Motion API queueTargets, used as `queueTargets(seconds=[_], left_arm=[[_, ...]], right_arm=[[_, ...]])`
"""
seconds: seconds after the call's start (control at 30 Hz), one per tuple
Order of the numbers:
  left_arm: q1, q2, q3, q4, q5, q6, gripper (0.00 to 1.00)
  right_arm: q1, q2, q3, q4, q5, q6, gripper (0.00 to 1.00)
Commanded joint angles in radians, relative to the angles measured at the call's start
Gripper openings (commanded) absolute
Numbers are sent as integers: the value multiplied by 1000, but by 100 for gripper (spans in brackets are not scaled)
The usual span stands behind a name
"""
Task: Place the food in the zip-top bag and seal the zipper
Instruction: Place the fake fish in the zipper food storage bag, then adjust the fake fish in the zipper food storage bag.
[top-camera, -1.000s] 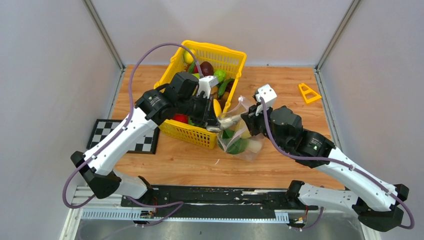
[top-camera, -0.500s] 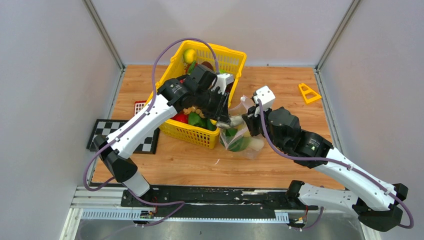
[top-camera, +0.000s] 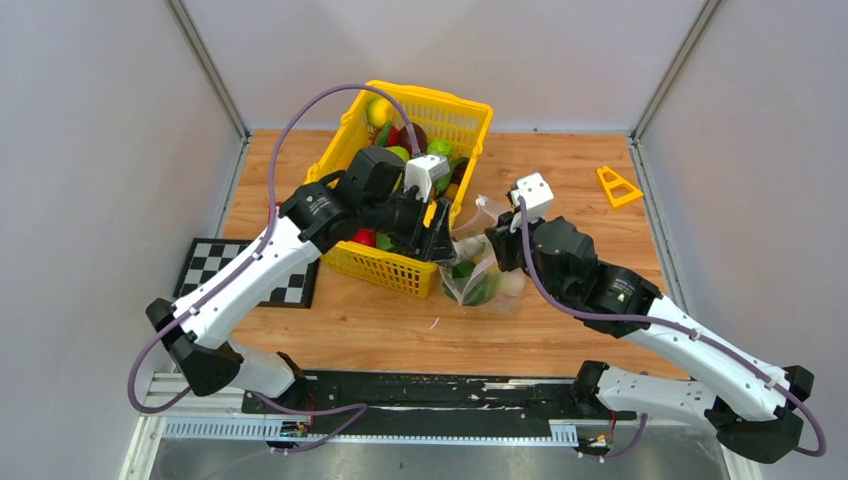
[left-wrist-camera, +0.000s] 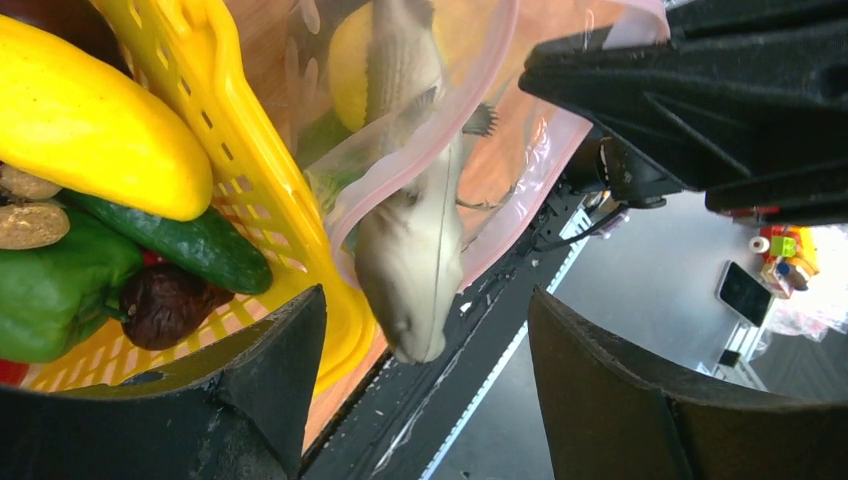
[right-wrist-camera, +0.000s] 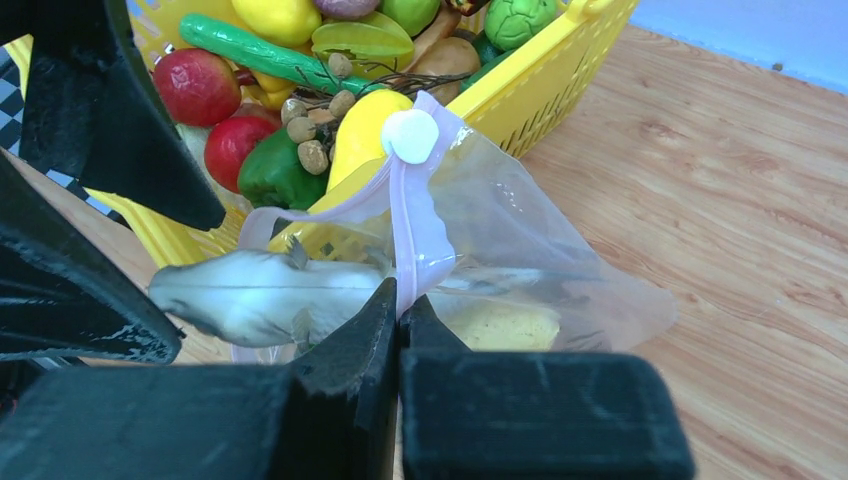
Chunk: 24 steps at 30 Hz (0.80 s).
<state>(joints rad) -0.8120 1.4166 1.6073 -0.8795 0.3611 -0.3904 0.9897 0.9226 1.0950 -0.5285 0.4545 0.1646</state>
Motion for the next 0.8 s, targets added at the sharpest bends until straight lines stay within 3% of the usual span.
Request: queueTargets(seconds=[0.0, 0.13, 0.37, 0.53, 0.63, 0.77], left_arm=[[-6, -66, -43, 52, 9, 78, 78], [-7, -95, -71, 56, -16, 113, 70], [-62, -186, -153, 148, -30, 156, 70], [-167, -224, -174, 178, -161, 197, 67], [-236, -227, -200, 202, -258, 225, 60], [-321, -235, -255, 231, -404, 235, 59]], right_arm=[[-5, 1, 13, 88, -15, 45, 0], [-11, 6, 22, 80, -26, 60, 0], [-27, 31, 39, 67, -71, 81, 0], [-44, 54, 55, 56, -98, 95, 0], [-50, 66, 63, 53, -115, 97, 0], [-61, 72, 73, 40, -120, 103, 0]])
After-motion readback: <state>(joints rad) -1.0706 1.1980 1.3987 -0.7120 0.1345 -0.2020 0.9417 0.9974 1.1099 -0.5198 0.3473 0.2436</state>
